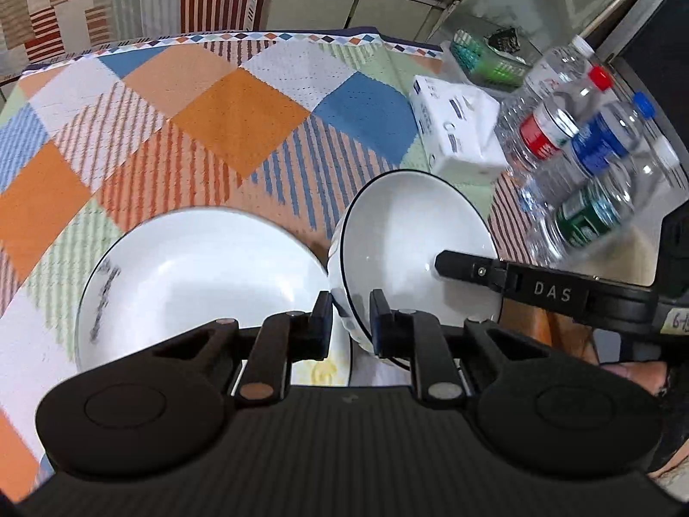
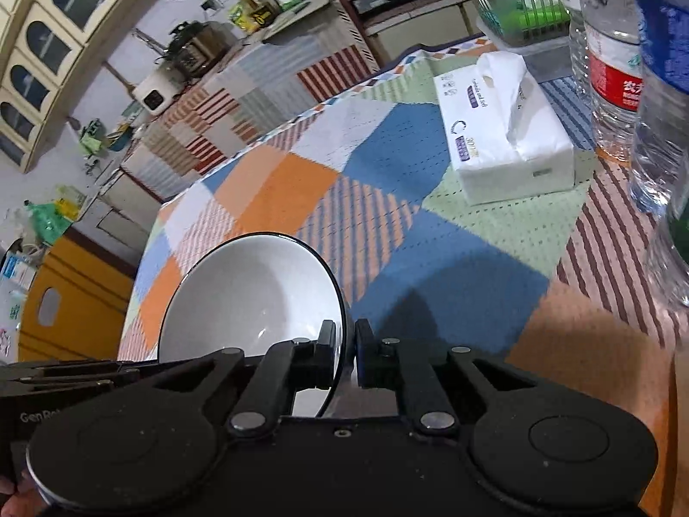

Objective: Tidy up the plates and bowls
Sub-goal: 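Lift the third white bowl and carry it over the bowl stack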

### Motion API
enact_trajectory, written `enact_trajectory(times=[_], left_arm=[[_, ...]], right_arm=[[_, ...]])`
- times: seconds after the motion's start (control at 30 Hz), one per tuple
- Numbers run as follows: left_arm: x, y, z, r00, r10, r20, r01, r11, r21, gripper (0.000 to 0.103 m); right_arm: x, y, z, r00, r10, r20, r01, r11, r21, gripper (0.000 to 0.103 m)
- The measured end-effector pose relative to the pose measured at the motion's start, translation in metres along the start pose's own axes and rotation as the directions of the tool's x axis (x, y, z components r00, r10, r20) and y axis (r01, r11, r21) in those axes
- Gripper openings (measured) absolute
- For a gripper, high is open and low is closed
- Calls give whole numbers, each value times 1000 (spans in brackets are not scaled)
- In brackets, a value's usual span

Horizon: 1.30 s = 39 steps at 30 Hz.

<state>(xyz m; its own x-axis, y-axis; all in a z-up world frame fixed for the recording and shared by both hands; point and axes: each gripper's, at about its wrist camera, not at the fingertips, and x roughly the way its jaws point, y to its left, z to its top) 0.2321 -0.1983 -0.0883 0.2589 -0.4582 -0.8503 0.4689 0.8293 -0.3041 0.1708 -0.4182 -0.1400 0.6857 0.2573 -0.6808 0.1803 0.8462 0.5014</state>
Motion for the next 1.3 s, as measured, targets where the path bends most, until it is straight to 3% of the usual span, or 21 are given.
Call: enact_trajectory(times=[0.2,0.47,0.8,1.0,1.3], left_arm=[[-51,-1,-29,1000,-13,-15,12,1000,-26,16],[-96,6,-79,994,-12,-107,2,996,-90,16],[-86,32,-124,972,-30,-234,-12,984,-177,16],[-72,38,-137,956,-38,-291,-22,980,-198,16],[-58,40,-145,945,-15,-326,-62,972,-225,15]], right_arm=[[-37,21,-22,998,61,12,-61,998,-36,14],[-71,63,-49,990,121,-76,-132,977,-166,15],[-58,86,-89,978,103,-183,-146,959,-243,15],[-50,91,-105,977,76,-201,-136,942,-307,15],[-46,116,-129,984,-58,-168,-41,845,-534,15]])
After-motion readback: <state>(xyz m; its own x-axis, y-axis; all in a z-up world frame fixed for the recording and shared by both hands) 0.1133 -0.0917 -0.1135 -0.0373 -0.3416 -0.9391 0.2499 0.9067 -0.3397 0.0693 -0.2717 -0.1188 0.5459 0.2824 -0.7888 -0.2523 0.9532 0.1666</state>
